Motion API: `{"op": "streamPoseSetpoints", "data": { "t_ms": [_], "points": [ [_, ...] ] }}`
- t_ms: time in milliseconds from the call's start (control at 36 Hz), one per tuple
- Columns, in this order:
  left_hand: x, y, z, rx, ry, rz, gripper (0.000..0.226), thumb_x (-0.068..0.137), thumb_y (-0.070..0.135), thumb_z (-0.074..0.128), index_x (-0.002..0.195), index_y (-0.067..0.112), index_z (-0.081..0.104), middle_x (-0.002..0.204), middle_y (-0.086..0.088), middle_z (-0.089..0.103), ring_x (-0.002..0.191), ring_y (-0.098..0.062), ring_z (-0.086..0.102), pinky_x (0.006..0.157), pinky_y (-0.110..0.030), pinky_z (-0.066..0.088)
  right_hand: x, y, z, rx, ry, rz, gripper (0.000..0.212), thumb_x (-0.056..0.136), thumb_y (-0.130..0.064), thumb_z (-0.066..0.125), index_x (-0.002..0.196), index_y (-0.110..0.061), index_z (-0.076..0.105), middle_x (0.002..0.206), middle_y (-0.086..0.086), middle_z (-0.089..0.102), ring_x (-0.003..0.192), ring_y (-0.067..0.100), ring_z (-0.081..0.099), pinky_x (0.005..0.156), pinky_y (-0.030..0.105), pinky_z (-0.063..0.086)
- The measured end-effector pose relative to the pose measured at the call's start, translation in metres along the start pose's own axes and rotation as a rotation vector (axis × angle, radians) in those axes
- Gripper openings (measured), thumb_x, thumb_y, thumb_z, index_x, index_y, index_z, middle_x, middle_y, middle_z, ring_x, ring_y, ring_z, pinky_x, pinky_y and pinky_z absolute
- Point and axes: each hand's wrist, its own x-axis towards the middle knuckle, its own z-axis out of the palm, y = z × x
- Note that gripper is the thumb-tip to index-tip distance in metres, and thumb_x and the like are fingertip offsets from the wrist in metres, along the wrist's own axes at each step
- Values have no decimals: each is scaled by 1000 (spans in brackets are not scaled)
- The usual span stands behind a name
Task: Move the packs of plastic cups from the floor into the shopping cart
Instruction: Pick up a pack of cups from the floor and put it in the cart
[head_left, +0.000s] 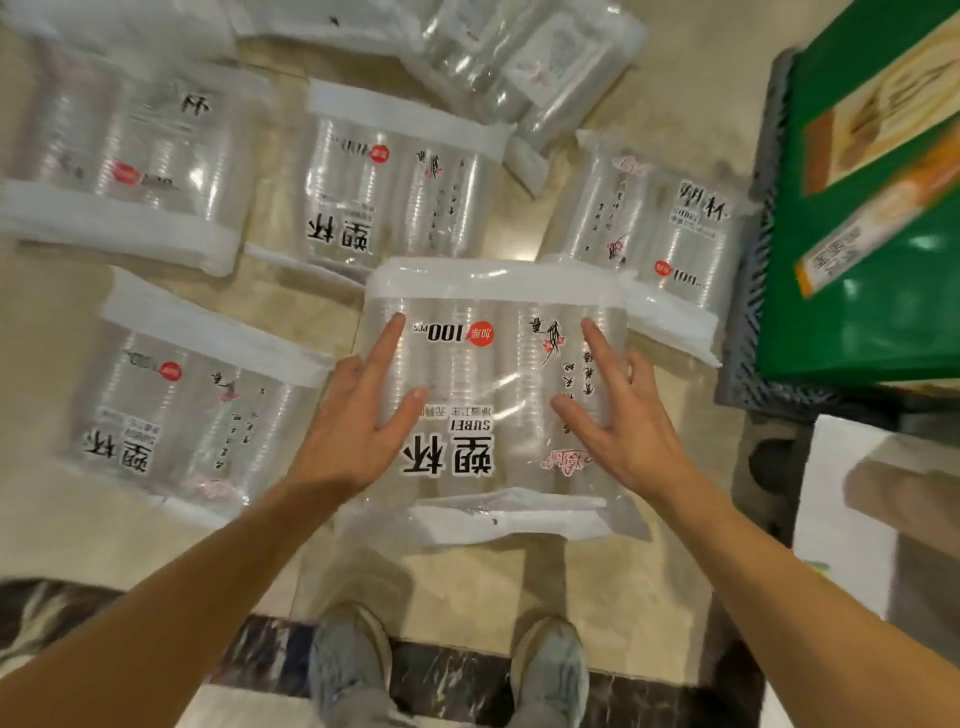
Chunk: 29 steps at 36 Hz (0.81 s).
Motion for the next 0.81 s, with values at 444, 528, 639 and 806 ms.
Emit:
{"op": "streamPoseSetpoints", "data": {
  "t_ms": [444,528,639,806],
  "points": [
    [-120,317,-411,23,246,199,70,90,73,37,148,60,0,158,7,31,146,-23,29,115,-53,29,-75,-419,-373,-130,113,-282,73,90,-69,50,148,-65,5,148,14,33,132,37,46,107,49,38],
    [-158,379,-497,78,296,211,67,94,66,38,147,60,-3,136,-5,57,122,-27,55,102,-46,43,-111,-505,-443,-128,147,-334,72,91,-66,51,149,-64,7,144,17,36,136,35,39,107,47,36],
    [-224,451,-597,125,326,225,67,97,60,39,152,53,1,115,-12,64,92,-23,60,82,-35,46,-170,-606,-518,-168,168,-386,74,93,-66,50,151,-60,6,141,16,40,123,31,49,102,40,37],
    [-329,504,-693,82,367,270,79,85,78,38,152,51,7,163,7,20,143,-24,35,115,-39,29,-264,-707,-584,-231,167,-482,75,95,-62,50,156,-49,10,144,16,51,122,29,57,99,36,38]
  ]
}}
